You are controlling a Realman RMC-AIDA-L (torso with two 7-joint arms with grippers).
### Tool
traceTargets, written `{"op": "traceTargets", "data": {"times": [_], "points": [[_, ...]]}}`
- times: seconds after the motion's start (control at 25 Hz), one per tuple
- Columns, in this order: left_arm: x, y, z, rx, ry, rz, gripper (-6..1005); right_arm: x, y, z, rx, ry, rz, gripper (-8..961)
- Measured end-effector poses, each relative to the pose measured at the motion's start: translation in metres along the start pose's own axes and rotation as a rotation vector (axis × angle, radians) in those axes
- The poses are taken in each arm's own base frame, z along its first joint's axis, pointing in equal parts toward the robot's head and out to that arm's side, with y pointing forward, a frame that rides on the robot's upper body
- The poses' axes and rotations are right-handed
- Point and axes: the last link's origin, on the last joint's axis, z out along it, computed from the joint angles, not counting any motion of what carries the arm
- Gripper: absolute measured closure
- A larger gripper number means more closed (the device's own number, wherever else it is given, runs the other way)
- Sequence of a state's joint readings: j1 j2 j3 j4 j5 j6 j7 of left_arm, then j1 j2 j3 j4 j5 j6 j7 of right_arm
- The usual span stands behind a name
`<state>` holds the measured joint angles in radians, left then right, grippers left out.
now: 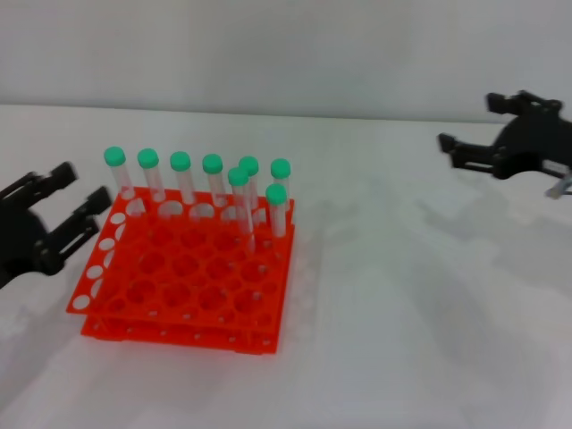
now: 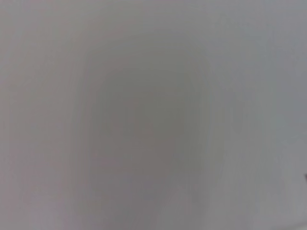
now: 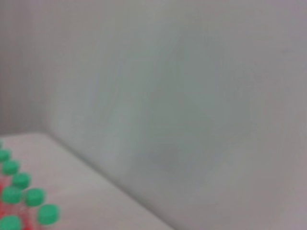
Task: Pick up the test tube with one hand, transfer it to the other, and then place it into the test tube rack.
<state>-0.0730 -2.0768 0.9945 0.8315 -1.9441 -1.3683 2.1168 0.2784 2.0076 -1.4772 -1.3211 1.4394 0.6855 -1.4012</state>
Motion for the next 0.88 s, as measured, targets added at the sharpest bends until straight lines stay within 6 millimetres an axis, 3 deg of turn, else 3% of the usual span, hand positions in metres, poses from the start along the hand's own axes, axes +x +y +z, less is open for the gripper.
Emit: {"op": "traceTargets", "data": {"times": [0.2,0.36,0.6,0.88], "points": [[-0.017,0.000,-0.023,0.107,0.078,0.003,439,0.031,-0.031,-0.022,0.034,-0.069,0.140,78],[-0.025,0.000,-0.031,0.156,0.117,-0.003,439,0.064,-0.046,-0.048,0.043,-0.186,0.224,78],[-0.028,0.002,-0.034,0.181,0.134,0.002,439,0.114,-0.044,-0.087,0.185,-0.319,0.241,78],[-0.034,0.009,-0.039,0.219,0.166,-0.019,439,0.141,-0.030,-0.109,0.262,-0.334,0.246,78]]}}
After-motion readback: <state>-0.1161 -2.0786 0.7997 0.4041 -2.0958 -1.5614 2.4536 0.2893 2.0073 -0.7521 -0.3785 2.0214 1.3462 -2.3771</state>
